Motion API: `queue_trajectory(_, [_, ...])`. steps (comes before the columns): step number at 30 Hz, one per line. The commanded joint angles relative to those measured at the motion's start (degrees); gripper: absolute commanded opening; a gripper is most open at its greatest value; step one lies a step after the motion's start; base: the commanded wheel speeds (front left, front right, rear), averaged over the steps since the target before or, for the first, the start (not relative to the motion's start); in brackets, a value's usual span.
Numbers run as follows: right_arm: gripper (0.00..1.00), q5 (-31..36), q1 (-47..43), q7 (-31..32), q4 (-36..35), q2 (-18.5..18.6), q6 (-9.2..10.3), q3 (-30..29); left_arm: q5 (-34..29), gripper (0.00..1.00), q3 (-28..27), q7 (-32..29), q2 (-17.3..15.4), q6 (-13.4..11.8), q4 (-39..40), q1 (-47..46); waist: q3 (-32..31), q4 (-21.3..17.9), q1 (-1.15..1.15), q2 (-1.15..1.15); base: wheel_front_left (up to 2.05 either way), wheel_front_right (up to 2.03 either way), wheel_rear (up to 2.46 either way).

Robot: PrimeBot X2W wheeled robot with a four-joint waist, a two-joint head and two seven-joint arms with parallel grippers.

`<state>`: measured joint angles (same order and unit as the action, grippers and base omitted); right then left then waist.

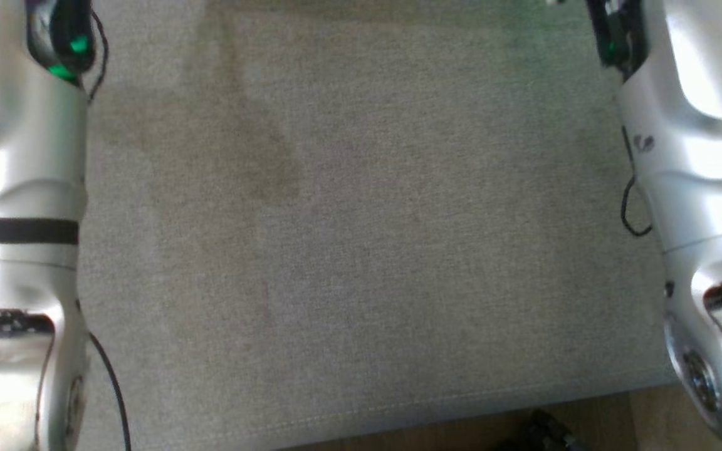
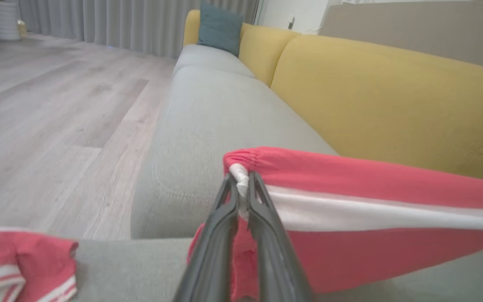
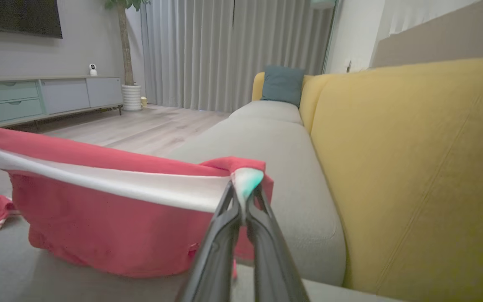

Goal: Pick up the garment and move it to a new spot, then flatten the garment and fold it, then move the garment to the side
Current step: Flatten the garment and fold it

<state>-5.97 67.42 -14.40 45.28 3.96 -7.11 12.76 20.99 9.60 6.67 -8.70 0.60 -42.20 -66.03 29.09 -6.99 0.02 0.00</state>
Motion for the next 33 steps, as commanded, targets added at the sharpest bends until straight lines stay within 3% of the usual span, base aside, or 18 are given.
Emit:
queue_trajectory(1, [0.0, -0.95, -1.05, -0.57, -1.98, -1.07, -0.37, 0.12, 1.48, 0.0, -1.66, 1.54, -2.04, 0.56, 0.31, -0.82, 1.21, 0.46, -0.02, 0.0, 0.0, 0.0, 0.0])
queue_trajectory(10, [0.0, -1.95, -9.78, -0.59, -7.55, -1.08, -0.37, -0.72, 6.79, 0.0, -3.54, 5.73, 0.85, 4.41, -3.1, 3.73, -0.6, 1.57, -0.02, 0.0, 0.0, 0.0, 0.0])
queue_trajectory(17, [0.0, -1.75, -20.78, -0.59, -16.41, -1.08, -0.37, -1.76, 9.61, 0.0, -3.46, 7.41, 0.88, 6.19, 4.12, 14.55, -5.32, 1.9, -0.02, 0.0, 0.0, 0.0, 0.0])
queue_trajectory(23, [0.0, -2.09, -30.78, -0.6, -22.18, -1.08, -0.37, -1.5, 7.56, 0.0, -2.23, 8.12, 0.65, 5.93, 14.3, 28.07, -10.2, 2.58, -0.02, 0.0, 0.0, 0.0, 0.0])
queue_trajectory(33, [0.0, -2.7, -49.05, 0.36, -33.2, 0.06, -0.37, -3.17, 6.88, 0.0, -1.96, 8.3, 3.78, 2.94, 32.21, 51.9, -17.53, 3.12, -0.02, 0.0, 0.0, 0.0, 0.0])
